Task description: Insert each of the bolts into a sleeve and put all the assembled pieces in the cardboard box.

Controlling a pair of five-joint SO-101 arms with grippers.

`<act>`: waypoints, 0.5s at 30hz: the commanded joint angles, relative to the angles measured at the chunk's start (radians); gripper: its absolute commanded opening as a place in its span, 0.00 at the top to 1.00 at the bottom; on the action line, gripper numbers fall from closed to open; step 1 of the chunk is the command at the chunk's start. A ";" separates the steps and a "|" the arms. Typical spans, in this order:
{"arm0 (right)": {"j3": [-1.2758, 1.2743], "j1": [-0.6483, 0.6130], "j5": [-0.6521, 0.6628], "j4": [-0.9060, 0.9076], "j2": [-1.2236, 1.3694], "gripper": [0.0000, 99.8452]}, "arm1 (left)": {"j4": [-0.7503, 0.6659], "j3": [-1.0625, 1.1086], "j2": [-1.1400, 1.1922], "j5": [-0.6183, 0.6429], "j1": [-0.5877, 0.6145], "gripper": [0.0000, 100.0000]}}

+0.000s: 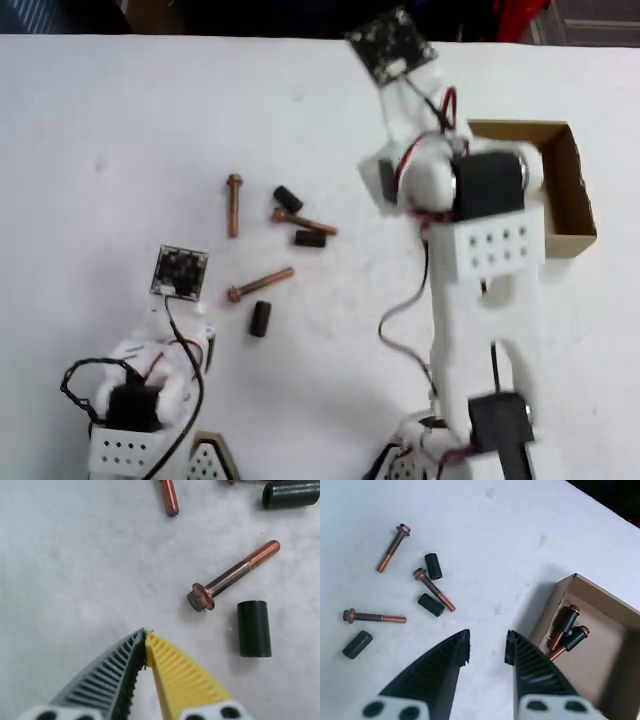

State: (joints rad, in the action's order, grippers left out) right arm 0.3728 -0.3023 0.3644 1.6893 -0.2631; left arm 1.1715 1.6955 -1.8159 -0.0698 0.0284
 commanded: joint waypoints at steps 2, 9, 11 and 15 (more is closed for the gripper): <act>-0.140 -0.070 0.008 0.001 -0.170 0.90 | -0.003 -0.003 -0.012 -0.012 0.008 0.98; -0.480 -0.096 0.009 -0.188 -0.305 0.90 | -0.003 -0.003 -0.012 -0.012 0.008 0.98; -0.580 -0.093 0.009 -0.272 -0.326 0.90 | -0.003 -0.003 -0.012 -0.012 0.008 0.98; -0.787 -0.097 0.009 -0.476 -0.357 0.90 | -0.003 -0.003 -0.012 -0.012 0.008 0.98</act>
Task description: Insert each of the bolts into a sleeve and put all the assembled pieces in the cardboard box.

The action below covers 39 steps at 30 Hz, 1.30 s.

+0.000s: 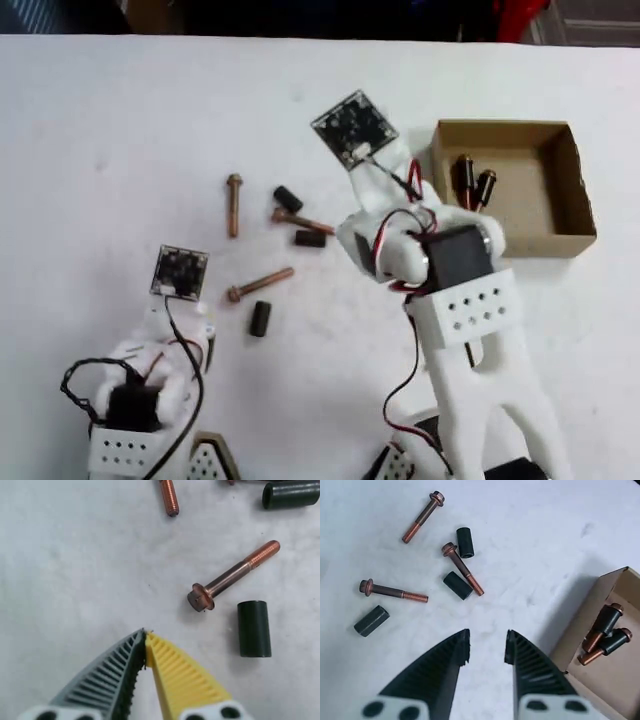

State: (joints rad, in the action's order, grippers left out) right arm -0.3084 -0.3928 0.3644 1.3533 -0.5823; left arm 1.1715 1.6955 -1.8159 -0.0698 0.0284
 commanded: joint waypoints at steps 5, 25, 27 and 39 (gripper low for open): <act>-0.298 -0.007 0.015 -0.387 -0.033 0.90 | -0.002 -0.003 -0.012 -0.012 0.008 0.98; -0.483 -0.058 0.368 -0.756 0.104 0.90 | 0.040 -0.005 -0.012 -0.012 0.105 0.98; -0.448 -0.073 0.371 -0.756 0.170 0.90 | 0.040 -0.005 -0.012 -0.012 0.107 0.98; -0.261 -0.094 0.505 -0.756 0.483 0.90 | 0.040 -0.005 -0.012 -0.012 0.107 0.98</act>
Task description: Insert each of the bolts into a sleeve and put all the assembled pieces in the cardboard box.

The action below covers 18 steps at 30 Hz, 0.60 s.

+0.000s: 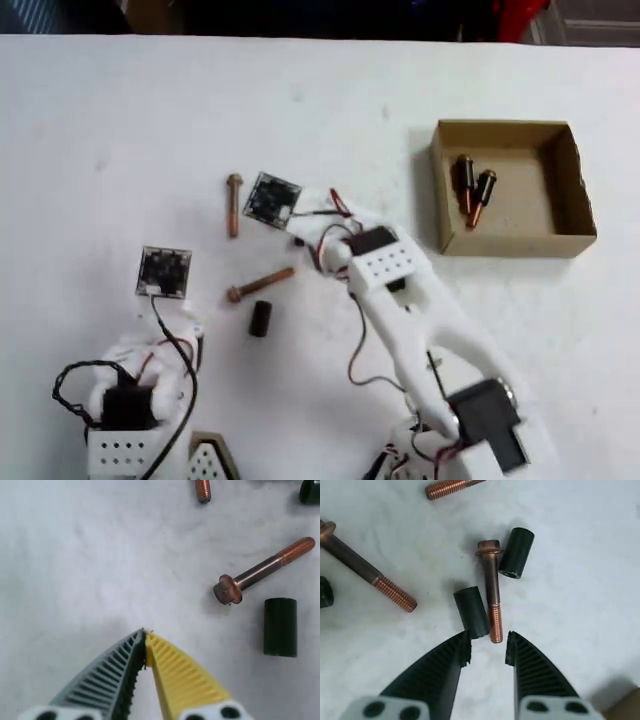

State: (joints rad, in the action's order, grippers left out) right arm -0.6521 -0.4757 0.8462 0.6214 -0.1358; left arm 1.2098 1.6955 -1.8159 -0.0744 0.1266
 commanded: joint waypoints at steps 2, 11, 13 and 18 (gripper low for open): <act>0.117 -0.012 0.025 -0.024 0.085 0.90 | 0.002 -0.005 -0.012 -0.008 0.008 0.98; 0.222 -0.012 0.025 -0.018 0.257 0.83 | 0.002 -0.005 -0.013 -0.008 0.008 0.98; 0.227 -0.015 0.025 -0.019 0.271 0.83 | 0.002 -0.005 -0.013 -0.008 0.008 0.98; 0.226 -0.035 0.025 -0.019 0.297 0.83 | 0.000 -0.005 -0.013 -0.008 0.008 0.98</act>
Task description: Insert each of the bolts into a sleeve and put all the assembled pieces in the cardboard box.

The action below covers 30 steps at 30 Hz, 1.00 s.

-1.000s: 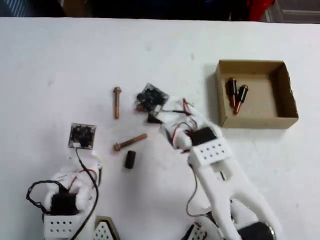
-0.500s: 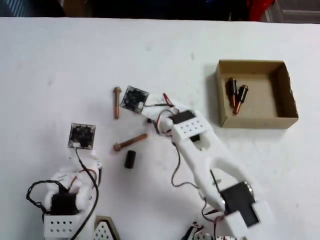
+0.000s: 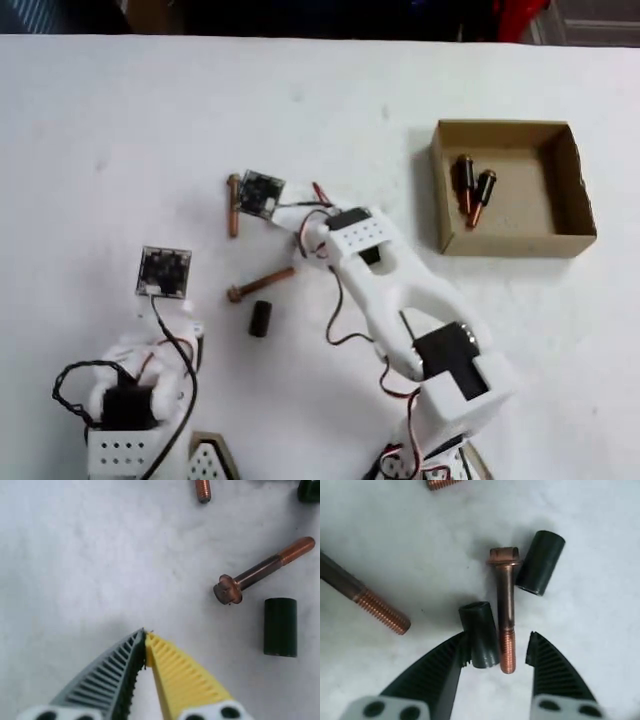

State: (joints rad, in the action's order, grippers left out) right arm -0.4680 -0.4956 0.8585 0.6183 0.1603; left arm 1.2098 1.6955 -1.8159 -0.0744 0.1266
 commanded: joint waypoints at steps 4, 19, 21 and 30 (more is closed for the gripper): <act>0.037 -0.019 0.012 -0.015 0.036 0.83 | 0.000 -0.005 -0.013 -0.008 0.008 0.98; 0.037 -0.019 0.005 -0.015 0.064 0.98 | -0.018 -0.003 -0.013 -0.008 0.008 0.98; 0.037 -0.021 0.005 -0.015 0.064 0.98 | -0.018 -0.003 -0.013 -0.008 0.008 0.98; 0.035 -0.021 0.003 0.035 -0.004 0.98 | -0.018 -0.003 -0.013 -0.008 0.008 0.98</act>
State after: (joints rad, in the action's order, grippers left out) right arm -0.4450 -0.5017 0.8585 0.6122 0.2156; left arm 1.2098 1.6955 -1.8159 -0.0744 0.1266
